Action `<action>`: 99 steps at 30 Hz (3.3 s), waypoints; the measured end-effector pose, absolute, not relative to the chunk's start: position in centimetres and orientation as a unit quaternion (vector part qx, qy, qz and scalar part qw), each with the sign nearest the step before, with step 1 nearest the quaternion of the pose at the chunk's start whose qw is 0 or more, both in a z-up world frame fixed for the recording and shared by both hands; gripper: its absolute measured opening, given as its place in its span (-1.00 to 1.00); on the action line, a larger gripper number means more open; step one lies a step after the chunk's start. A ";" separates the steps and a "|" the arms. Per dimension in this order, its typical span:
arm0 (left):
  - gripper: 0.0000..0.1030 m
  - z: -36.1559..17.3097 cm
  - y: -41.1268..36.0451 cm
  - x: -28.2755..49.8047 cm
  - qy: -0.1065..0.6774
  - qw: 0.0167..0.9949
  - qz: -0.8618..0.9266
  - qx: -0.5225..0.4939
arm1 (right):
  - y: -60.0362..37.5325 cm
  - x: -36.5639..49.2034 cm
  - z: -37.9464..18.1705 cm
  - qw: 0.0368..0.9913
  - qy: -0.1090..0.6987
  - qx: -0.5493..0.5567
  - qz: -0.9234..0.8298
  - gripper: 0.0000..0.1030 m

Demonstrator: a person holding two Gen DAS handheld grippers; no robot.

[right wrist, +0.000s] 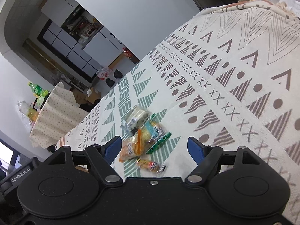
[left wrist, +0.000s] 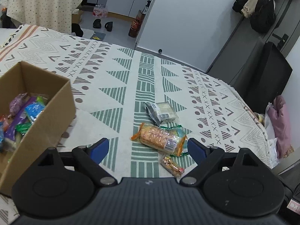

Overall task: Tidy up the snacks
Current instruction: 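Move both tools back to the remaining snacks, left over the orange cracker pack, then grasp the orange cracker pack with the left tool while the right tool approaches the green-edged packet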

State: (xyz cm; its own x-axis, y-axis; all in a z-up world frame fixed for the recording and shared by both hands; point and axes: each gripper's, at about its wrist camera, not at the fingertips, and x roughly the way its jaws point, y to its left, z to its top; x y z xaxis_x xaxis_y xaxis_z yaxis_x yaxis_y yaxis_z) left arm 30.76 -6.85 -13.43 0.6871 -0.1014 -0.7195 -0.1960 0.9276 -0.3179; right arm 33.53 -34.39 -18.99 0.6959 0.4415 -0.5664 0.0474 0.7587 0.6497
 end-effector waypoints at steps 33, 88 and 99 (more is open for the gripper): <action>0.52 -21.2 -11.2 40.4 0.474 0.858 0.095 -0.173 | -33.0 39.9 -24.3 0.849 0.396 0.327 0.126 0.39; -0.35 -16.5 -3.9 33.9 0.464 0.867 0.039 -0.178 | -25.7 38.0 -21.1 0.896 0.405 0.077 0.162 0.05; -0.35 -14.9 -4.7 31.5 0.459 0.869 0.020 -0.185 | -26.8 35.3 -19.2 0.891 0.424 0.067 0.144 0.03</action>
State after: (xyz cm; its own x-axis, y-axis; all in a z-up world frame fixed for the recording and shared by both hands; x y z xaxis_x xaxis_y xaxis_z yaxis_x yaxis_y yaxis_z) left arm 31.46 -4.73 -14.93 0.5784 -0.1351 -0.8045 -0.2037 0.9310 -0.3028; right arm 35.34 -26.77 -19.21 0.5982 0.3141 -0.7372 -0.2001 0.9494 0.2421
